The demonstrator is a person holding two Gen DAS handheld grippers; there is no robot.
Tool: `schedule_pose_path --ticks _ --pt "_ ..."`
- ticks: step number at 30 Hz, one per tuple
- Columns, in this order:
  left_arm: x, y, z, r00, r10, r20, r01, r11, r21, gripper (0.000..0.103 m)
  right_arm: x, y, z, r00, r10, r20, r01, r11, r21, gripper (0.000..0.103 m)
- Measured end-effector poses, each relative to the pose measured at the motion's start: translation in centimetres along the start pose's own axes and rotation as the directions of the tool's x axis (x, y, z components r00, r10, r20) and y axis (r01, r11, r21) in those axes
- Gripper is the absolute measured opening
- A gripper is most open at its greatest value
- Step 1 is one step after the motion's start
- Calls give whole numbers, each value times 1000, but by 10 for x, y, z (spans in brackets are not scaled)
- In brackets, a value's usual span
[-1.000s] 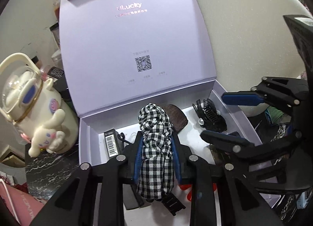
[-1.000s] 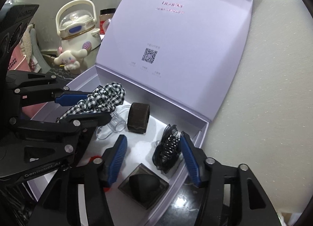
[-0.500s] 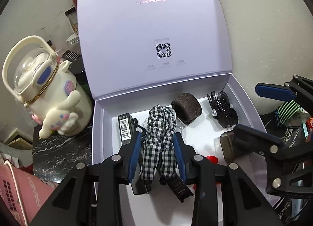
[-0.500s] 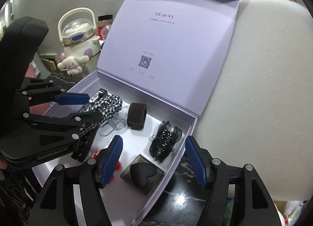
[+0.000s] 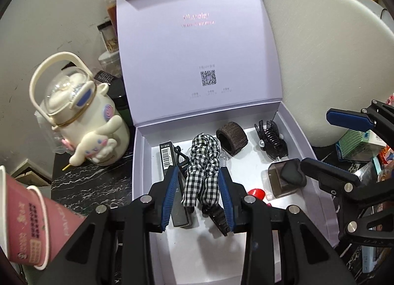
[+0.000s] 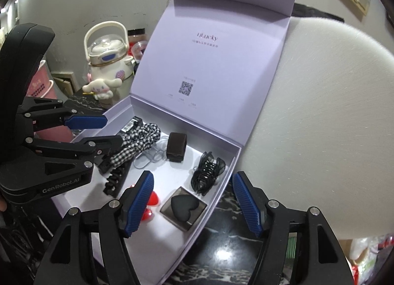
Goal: Organize rigid objects
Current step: 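Open the left tool on the scrunchie while the right tool releases the bow clip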
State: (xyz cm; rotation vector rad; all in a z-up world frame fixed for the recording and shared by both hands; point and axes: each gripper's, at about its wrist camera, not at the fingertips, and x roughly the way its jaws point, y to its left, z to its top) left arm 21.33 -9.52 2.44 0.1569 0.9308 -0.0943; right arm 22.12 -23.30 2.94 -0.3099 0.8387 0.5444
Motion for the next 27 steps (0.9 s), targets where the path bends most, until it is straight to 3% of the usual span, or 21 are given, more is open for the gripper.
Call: schedule_pose_path --ticks 9,10,12,13,14,27 --pt "-34 2 -2 999 1 44 -1 1000 -12 35 -30 8 -4 999 -18 43 18 1000 0 71" --pt "-36 -1 -3 999 6 51 -5 1000 -13 40 -35 10 -5 998 -22 50 23 1000 -2 71" --pt "-49 1 -7 997 3 76 -2 1000 -18 61 -42 12 -6 998 -29 60 29 1000 -3 73" --pt "-56 2 -9 995 -5 98 7 1000 -23 78 -46 13 -7 997 -31 65 31 1000 -3 73" --pt "-62 2 -12 993 -11 119 14 1000 -27 85 -48 14 -8 997 -32 69 32 999 -3 73" --pt "-123 3 -42 979 28 204 -19 999 -49 86 -107 33 -26 988 -30 149 30 1000 3 88"
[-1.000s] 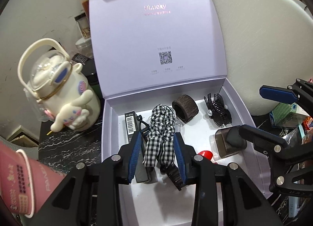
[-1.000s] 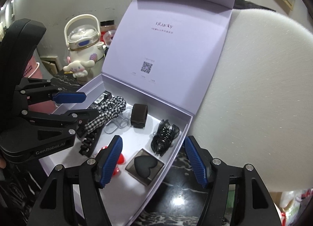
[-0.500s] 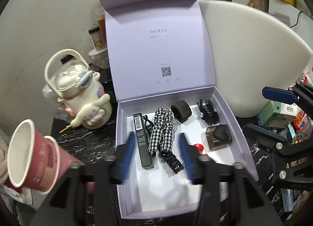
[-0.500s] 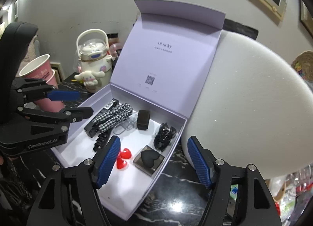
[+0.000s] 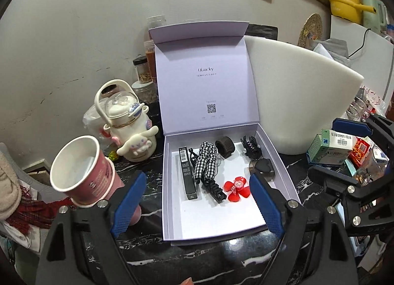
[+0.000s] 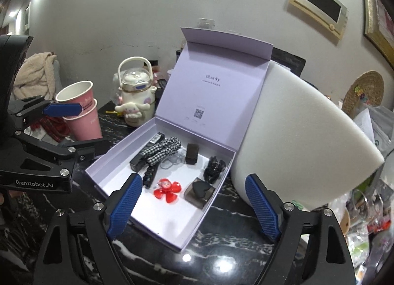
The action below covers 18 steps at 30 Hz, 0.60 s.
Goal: Organize rigid objects
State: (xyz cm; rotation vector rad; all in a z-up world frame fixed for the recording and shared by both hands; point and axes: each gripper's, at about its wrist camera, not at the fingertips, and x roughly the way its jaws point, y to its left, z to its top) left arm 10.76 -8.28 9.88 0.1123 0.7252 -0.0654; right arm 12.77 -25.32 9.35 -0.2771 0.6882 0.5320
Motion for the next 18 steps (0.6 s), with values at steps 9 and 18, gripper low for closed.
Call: schedule_pose_path --ticks 9,18 --pt "-30 0 -19 1000 5 11 -5 1000 -29 86 -33 16 -11 998 -26 54 26 1000 -4 98" --pt "-49 -3 -42 999 33 2 -33 999 -31 86 -46 29 -35 999 -41 32 41 999 23 99"
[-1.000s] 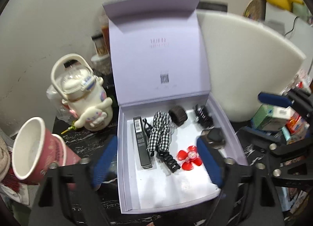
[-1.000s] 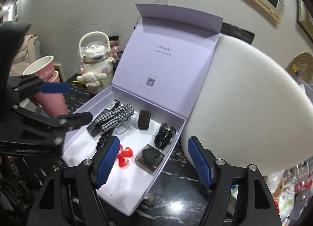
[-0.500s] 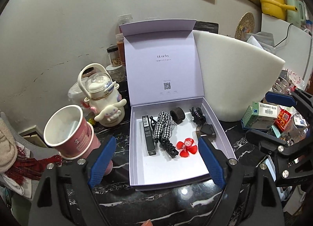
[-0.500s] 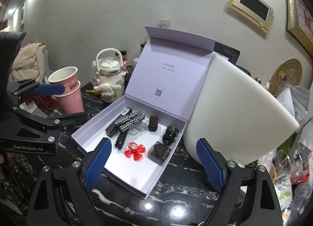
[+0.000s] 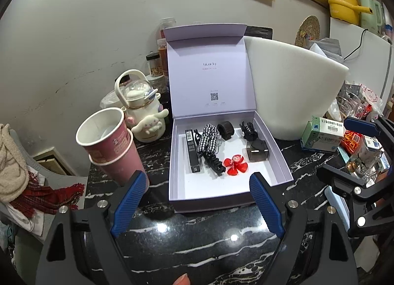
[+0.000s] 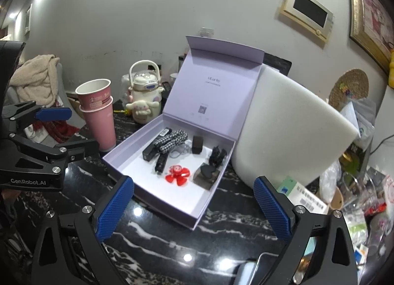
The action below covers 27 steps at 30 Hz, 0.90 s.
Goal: Organize rigid objects
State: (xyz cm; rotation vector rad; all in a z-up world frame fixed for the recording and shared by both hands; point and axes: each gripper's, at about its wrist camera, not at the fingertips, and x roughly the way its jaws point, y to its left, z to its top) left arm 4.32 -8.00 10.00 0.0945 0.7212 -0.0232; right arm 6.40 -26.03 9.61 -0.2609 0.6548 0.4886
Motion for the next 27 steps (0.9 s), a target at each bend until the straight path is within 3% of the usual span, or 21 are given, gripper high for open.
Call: schedule_pose_path --ticks 16,27 --pt "-5 0 -38 998 -9 -64 6 998 -58 86 -3 10 -36 997 25 -75 -21 998 58 99" --pt "-5 -3 -47 996 -21 -92 15 998 -68 86 -9 12 -38 998 24 -65 -20 998 55 99"
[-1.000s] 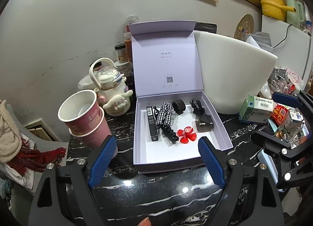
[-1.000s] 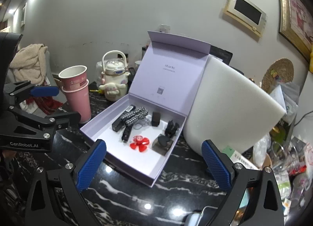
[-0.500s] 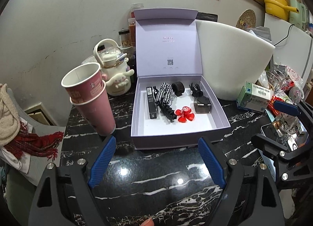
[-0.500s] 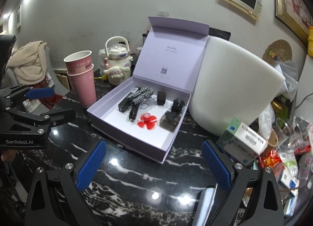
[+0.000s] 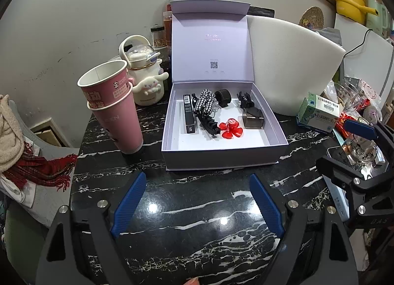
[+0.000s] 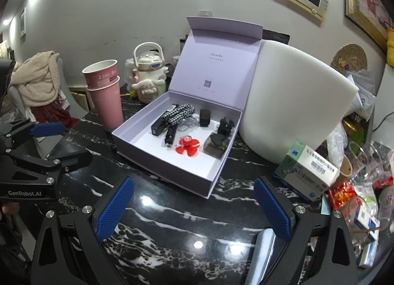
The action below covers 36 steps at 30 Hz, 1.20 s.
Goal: Organize rigid objects
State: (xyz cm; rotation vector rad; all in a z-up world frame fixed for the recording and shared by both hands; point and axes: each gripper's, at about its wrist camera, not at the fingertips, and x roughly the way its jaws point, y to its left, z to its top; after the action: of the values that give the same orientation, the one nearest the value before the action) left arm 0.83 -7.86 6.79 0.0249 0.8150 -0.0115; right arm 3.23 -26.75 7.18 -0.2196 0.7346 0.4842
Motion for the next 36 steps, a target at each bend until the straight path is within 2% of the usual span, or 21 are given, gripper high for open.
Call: schedule_pose_path --ticks 16,36 --pt "-5 -2 0 1000 23 9 -23 1000 12 86 -2 2 1 1000 -5 1 5 1000 -10 99" --pt "-4 -3 0 1000 16 -2 -16 1000 14 86 -1 1 -1 1000 -3 -8 2 1000 -15 99"
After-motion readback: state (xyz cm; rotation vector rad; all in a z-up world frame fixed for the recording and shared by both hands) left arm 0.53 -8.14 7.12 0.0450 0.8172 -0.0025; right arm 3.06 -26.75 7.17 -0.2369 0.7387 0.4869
